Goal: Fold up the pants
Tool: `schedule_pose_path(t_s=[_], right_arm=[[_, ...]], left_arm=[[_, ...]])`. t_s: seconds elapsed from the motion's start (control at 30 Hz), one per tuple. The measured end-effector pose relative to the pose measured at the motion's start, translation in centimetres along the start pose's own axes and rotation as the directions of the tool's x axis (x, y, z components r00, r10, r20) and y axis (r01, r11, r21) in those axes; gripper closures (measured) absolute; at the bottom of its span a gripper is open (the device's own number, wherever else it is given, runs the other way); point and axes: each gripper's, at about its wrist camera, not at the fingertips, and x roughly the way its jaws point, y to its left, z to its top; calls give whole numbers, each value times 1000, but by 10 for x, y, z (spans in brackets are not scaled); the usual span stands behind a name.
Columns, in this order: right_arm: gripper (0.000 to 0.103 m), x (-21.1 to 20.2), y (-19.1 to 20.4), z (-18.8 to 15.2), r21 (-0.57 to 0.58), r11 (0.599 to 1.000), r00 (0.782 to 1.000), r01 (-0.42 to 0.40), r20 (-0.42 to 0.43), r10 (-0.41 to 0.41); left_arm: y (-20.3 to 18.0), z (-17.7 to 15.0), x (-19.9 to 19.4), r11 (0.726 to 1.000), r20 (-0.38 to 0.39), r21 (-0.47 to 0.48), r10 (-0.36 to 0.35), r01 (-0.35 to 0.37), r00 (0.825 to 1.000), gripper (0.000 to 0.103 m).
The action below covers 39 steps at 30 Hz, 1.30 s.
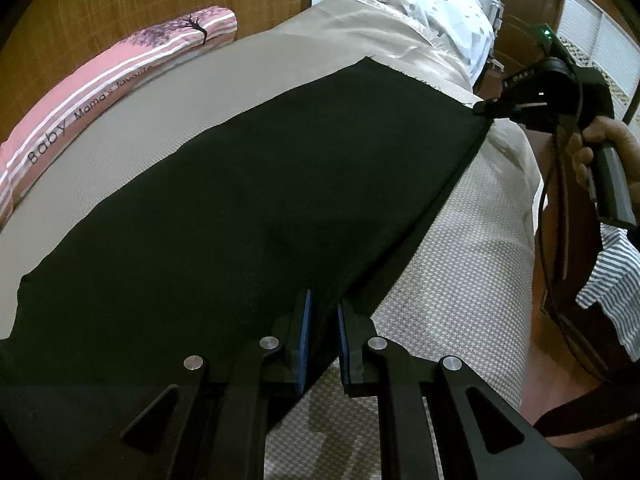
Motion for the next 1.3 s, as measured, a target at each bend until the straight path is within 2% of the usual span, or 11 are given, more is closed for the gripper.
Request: schedule_pose_path(t_s=[0.23, 0.3, 0.4, 0.5, 0.6, 0.73, 0.8, 0.93, 1.1, 1.23, 1.3], right_arm=[[101, 7, 0, -2, -14, 998, 998, 59, 1, -59], [93, 6, 2, 1, -15, 999, 998, 50, -23, -50], [68, -3, 9, 7, -23, 997, 997, 68, -32, -68], [65, -22, 18, 11, -31, 996, 996, 81, 33, -80], [65, -35, 38, 15, -78, 995, 996, 67, 68, -61], [65, -25, 103, 8, -247, 969, 1000, -26, 8, 29], [65, -12, 145, -4, -337, 938, 996, -84, -50, 71], [65, 25, 234, -43, -487, 839, 964, -244, -214, 156], [65, 63, 338, -113, -592, 661, 870, -460, -451, 202], [65, 93, 406, -168, -648, 523, 805, -555, -577, 140], [64, 106, 428, -186, -645, 487, 774, -589, -623, 110]], left_arm=[[5, 1, 0, 1000, 4, -16, -21, 21, 1000, 87], [12, 2, -2, 997, 8, -54, -64, 64, 998, 84], [21, 3, -9, 986, 20, -114, -119, 120, 993, 79], [36, 2, -27, 973, 76, -169, -146, 157, 986, 73], [60, -3, -49, 964, 150, -226, -108, 140, 983, 67], [105, -16, -69, 944, 188, -327, 20, 44, 982, 66], [128, -28, -73, 925, 169, -380, 89, -18, 982, 66], [165, -57, -75, 881, 118, -462, 176, -103, 977, 66], [189, -91, -77, 841, 71, -522, 209, -142, 975, 66], [198, -113, -80, 817, 57, -559, 207, -141, 977, 66], [200, -124, -83, 812, 71, -571, 194, -120, 978, 66]])
